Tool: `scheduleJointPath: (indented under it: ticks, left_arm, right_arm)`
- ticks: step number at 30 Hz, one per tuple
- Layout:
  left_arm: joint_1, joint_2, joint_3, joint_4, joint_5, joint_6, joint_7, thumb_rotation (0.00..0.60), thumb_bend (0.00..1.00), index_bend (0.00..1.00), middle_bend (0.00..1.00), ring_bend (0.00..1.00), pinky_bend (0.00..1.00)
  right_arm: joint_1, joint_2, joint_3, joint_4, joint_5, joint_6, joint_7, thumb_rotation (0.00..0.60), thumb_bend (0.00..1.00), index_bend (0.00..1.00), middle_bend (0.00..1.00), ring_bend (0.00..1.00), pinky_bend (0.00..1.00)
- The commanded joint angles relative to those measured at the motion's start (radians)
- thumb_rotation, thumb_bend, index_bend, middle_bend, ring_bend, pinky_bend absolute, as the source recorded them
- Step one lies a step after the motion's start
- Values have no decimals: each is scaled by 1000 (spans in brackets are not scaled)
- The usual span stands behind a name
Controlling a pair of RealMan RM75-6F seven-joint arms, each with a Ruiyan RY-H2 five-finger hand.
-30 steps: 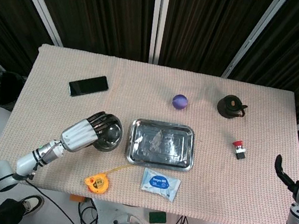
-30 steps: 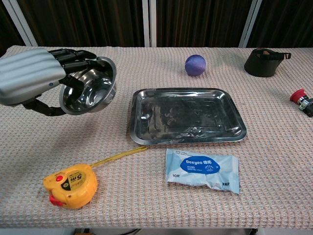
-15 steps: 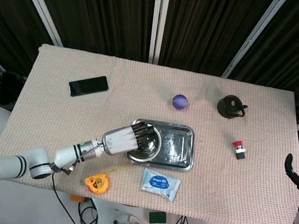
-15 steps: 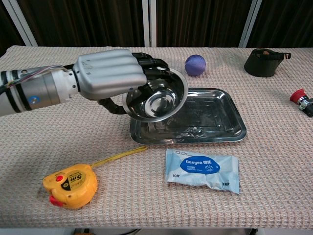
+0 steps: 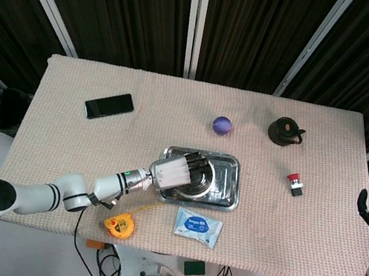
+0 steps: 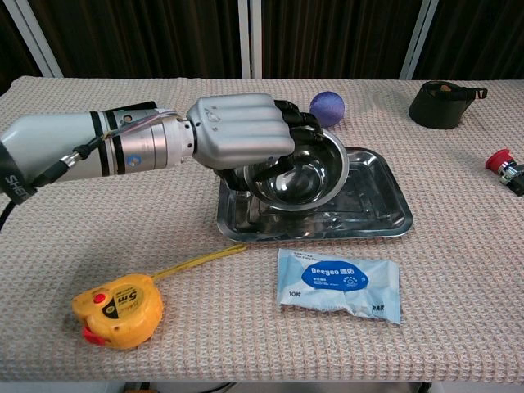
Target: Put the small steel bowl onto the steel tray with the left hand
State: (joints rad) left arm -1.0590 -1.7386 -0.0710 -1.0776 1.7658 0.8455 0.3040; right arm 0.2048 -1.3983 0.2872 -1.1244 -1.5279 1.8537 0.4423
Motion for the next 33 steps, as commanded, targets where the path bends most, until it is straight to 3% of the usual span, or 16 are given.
scheduleJointPath:
  ticks: [1, 9, 13, 18, 22, 28, 33]
  left_arm:
    - [-11, -11, 13, 16, 10, 5, -1, 600, 442, 651, 138, 16, 148]
    - [-22, -41, 23, 62, -5, 23, -16, 600, 411, 464, 141, 17, 149]
    - [-20, -33, 27, 57, -13, 34, -13, 600, 300, 383, 141, 16, 149]
    - [0, 9, 24, 3, -21, 85, -9, 600, 263, 370, 141, 16, 149]
    - [42, 96, 36, -98, -24, 139, 26, 600, 263, 370, 141, 16, 149]
    - [213, 289, 60, -260, -76, 335, 31, 600, 261, 369, 142, 18, 149]
    - [468, 378, 114, -297, -217, 538, -213, 600, 152, 345, 147, 22, 154]
  right_arm:
    - [0, 0, -1, 1, 1, -4, -1, 600, 378, 0, 0, 0, 0]
    - [-1, -2, -5, 3, -4, -3, -6, 600, 378, 0, 0, 0, 0]
    - [-2, 0, -4, 1, -3, -2, -5, 600, 378, 0, 0, 0, 0]
    - [-2, 4, -4, -5, -8, 2, -8, 600, 378, 0, 0, 0, 0]
    - [-3, 6, -6, -9, -12, 4, -14, 600, 378, 0, 0, 0, 0]
    - [-12, 5, -21, -12, -21, 7, -17, 600, 378, 0, 0, 0, 0]
    - [-38, 16, -107, -2, -42, -69, -63, 600, 346, 0, 0, 0, 0]
